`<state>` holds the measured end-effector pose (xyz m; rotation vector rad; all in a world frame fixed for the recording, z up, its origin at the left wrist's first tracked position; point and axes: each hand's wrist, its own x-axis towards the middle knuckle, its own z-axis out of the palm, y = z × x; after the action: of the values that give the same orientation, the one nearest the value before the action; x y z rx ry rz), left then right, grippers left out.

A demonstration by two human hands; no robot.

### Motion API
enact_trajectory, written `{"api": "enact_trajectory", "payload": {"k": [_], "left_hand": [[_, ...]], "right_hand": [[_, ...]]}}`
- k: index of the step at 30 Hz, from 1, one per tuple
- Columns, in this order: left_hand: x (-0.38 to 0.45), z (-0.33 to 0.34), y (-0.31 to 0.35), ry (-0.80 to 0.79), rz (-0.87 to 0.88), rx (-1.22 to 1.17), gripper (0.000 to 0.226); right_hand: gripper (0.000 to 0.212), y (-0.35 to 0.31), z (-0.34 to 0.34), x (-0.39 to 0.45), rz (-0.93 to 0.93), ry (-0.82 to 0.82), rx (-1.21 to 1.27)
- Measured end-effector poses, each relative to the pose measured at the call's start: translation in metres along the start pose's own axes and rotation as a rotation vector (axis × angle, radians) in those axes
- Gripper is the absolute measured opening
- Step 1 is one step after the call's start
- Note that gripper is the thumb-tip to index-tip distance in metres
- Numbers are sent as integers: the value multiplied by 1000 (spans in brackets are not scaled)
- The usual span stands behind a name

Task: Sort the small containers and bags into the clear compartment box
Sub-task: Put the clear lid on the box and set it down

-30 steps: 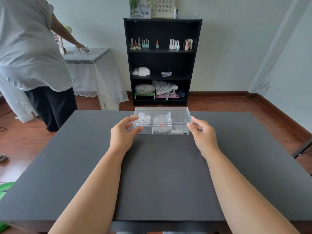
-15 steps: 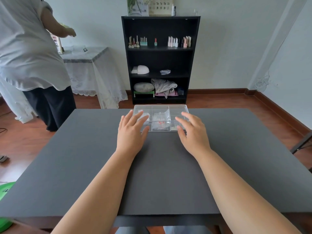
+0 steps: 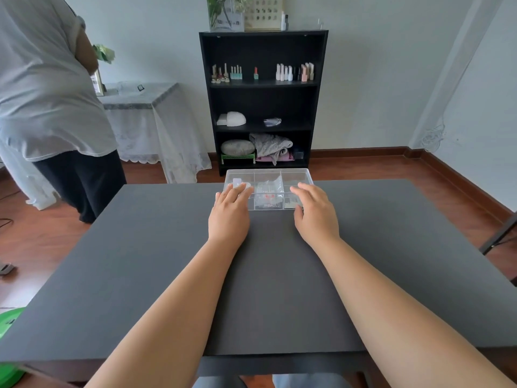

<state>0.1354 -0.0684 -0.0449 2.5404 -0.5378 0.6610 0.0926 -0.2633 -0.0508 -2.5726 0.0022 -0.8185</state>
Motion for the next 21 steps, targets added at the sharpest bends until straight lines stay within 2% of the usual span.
{"api": "enact_trajectory", "payload": {"k": [4,10,21], "left_hand": [[6,4,5,-105,-38,41,61],[13,5,9,-178,-53,102,70],[11,8,8,-188,-43,155,70]], "right_hand": [[51,5,1,7,29,-31,23],[53,11,4,16,35,-57,24],[55,15,5,17,16,-80,-9]]}}
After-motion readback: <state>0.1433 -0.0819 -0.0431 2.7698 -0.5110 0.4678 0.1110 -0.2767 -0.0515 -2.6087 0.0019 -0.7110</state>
